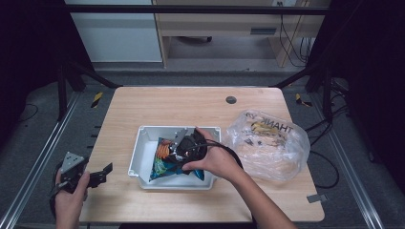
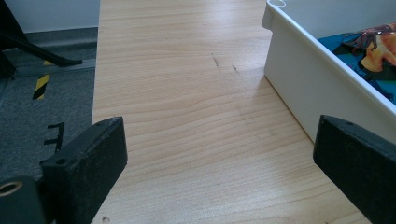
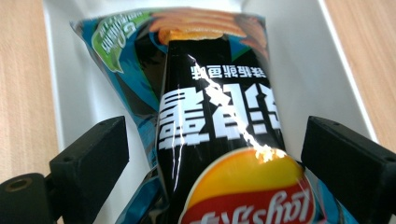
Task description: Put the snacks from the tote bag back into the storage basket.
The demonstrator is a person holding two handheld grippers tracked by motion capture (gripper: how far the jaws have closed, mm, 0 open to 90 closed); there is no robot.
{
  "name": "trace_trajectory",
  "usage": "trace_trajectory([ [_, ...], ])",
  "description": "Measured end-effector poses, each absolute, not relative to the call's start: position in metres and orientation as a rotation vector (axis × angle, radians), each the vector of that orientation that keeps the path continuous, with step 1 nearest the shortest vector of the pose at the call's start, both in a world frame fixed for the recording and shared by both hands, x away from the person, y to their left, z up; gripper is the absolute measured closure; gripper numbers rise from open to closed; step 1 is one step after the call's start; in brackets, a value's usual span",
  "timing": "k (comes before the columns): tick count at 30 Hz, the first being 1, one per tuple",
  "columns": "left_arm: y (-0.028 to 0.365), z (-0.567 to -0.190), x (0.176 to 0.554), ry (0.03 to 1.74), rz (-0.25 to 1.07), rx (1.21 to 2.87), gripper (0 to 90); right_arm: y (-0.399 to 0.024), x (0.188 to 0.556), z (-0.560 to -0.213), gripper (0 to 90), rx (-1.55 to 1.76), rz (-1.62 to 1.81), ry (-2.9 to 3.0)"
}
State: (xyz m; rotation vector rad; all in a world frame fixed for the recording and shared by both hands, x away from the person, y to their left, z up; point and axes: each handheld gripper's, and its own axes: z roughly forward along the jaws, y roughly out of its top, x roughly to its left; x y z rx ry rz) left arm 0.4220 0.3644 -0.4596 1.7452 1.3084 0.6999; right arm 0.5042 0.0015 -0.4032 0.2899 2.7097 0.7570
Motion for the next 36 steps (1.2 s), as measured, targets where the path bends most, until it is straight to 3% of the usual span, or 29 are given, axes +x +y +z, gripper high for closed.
trace_trajectory([
  [36,0.366,-0.46,0.422,1.313,0.704,1.748,2.6,-0.033,0.494,-0.358,5.5,0.466,0.97,2.563],
])
